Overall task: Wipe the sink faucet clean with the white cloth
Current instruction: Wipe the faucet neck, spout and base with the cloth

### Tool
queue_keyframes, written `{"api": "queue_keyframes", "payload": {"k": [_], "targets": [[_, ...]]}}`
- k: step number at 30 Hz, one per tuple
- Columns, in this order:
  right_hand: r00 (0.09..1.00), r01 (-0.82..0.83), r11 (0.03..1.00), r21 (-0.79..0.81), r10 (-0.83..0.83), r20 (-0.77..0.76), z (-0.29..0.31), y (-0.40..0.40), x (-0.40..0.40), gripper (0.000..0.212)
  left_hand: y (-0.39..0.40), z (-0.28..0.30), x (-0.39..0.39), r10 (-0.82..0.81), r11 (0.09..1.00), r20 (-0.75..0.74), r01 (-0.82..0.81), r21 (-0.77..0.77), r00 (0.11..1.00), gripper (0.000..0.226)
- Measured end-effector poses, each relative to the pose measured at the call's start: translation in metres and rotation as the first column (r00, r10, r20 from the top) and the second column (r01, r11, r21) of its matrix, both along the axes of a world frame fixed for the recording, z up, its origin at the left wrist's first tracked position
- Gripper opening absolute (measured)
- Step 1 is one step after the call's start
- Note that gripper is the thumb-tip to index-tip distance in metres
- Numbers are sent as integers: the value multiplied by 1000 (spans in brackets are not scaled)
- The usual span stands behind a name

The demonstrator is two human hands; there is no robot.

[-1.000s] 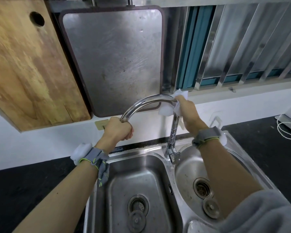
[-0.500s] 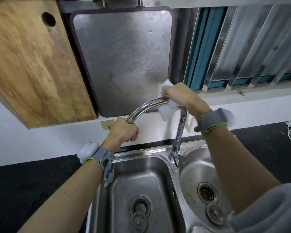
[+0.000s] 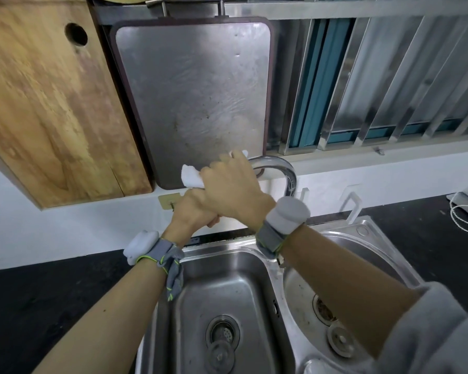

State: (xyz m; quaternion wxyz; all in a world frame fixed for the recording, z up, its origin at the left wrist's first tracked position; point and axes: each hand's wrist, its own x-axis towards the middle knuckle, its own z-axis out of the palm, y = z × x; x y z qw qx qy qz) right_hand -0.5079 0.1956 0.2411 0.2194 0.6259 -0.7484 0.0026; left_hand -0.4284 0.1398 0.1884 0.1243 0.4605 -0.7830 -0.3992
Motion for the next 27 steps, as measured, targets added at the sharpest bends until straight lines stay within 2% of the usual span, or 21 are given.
{"api": "queue_keyframes", "payload": {"k": [3,6,8,11,13,16,19,22,25,27], "targets": [[991,-62,998,-15,63,118,11,5,-6,25,3,5,0,10,1000,3,-10,14,1000,38],[949,-58,998,-8,58,311,17,1,-18,33,2,3,1,74,992,-35,-70,101,997,30],[918,-19,999,-36,32,396,15,2,-30,39,1,2,2,87,988,-44,-81,132,995,28],[829,157,985,-66,-95,551,16,6,-50,47,-2,2,2,63,990,-18,-61,130,998,30],[724,246,968,-47,-152,673,19,7,-67,41,-4,3,2,45,990,7,-46,133,999,31],[576,248,968,30,-172,799,22,12,-90,34,-4,2,2,37,990,18,-39,133,999,31],[361,265,963,50,-147,921,21,20,-107,31,-4,2,2,37,990,7,-38,134,999,31],[144,343,938,54,-109,984,8,30,-124,25,-3,1,1,27,989,-8,-26,144,1000,29],[-83,384,923,9,24,996,-13,38,-135,17,-3,-2,3,34,990,-21,-31,140,999,29],[-178,381,925,-9,83,980,-21,42,-137,26,-3,-3,3,29,990,-23,-26,136,999,29]]}}
